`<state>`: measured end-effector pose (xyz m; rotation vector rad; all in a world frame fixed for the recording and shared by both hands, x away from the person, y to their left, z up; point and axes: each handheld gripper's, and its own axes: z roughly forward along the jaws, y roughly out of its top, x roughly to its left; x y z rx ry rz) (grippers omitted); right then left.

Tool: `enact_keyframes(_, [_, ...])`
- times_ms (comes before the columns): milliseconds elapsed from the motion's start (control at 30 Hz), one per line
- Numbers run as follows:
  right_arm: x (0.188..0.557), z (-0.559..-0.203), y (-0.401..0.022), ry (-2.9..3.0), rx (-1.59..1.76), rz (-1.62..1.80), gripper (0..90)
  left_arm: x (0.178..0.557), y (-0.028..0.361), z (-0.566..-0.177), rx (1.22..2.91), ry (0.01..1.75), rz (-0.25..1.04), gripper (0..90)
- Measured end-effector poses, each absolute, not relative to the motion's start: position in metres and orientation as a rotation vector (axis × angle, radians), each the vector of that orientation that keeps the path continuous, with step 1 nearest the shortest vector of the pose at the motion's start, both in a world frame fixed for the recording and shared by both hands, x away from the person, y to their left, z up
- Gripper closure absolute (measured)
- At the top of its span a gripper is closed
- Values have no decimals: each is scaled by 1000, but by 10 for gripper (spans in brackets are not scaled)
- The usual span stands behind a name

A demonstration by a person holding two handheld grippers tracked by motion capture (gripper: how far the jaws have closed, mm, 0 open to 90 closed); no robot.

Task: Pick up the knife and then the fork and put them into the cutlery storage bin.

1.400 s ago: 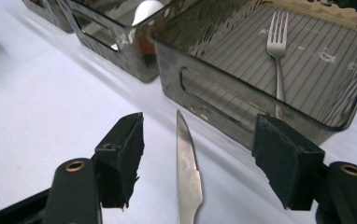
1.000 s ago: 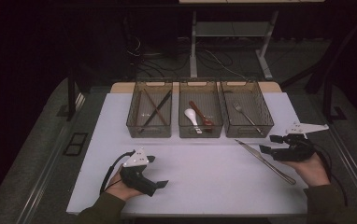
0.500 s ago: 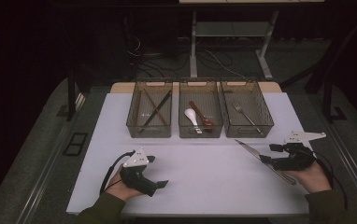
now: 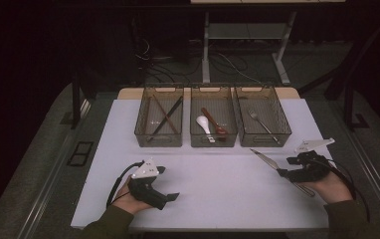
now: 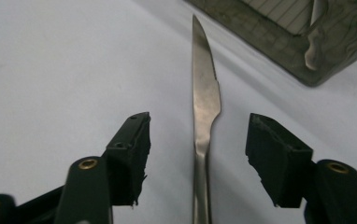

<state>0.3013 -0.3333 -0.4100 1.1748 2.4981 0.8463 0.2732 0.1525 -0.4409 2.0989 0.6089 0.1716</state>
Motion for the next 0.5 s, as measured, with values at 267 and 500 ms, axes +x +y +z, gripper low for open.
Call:
enact_keyframes(267, [310,-409,-328,2601,1175,659,531,273,152,-441,2104,610,169,0])
enact_keyframes(500, [325,-411,-320,2718,1162,511,643,274,152,-442,2106,608,166,0])
